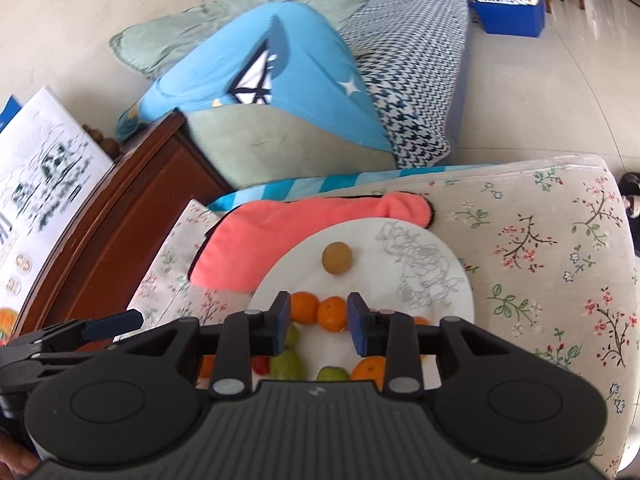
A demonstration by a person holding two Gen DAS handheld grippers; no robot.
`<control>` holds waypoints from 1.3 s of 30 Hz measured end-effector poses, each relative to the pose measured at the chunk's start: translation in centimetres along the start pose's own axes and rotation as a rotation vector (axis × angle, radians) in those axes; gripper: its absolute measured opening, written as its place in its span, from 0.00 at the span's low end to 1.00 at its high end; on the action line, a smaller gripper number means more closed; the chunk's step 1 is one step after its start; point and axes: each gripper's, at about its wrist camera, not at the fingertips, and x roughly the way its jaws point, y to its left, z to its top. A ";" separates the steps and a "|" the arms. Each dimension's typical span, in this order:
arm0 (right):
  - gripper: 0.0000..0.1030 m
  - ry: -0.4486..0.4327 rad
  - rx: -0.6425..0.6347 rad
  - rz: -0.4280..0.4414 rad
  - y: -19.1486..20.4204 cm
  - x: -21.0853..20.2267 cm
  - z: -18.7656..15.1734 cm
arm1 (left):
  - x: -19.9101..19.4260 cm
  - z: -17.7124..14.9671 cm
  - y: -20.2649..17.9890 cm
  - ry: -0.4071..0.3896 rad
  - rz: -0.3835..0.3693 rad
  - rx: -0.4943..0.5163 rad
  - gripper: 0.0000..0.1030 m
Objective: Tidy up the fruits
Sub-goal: 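Withdraw both tools from the plate back toward the loose fruit, then grasp an orange with the left gripper while the right gripper grasps a green fruit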
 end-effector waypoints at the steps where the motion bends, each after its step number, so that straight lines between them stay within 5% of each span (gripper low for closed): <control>1: 0.33 0.004 -0.016 0.005 0.4 -0.1 -0.3 | -0.3 -0.3 0.5 0.011 0.012 -0.016 0.78; 26: 0.34 0.180 -0.274 0.022 7.3 2.5 -8.7 | -1.5 -5.7 3.6 0.134 0.154 0.069 0.79; 39: 0.34 0.181 -0.257 -0.066 7.6 5.1 -8.7 | -1.4 -6.6 3.3 0.139 0.093 0.109 0.79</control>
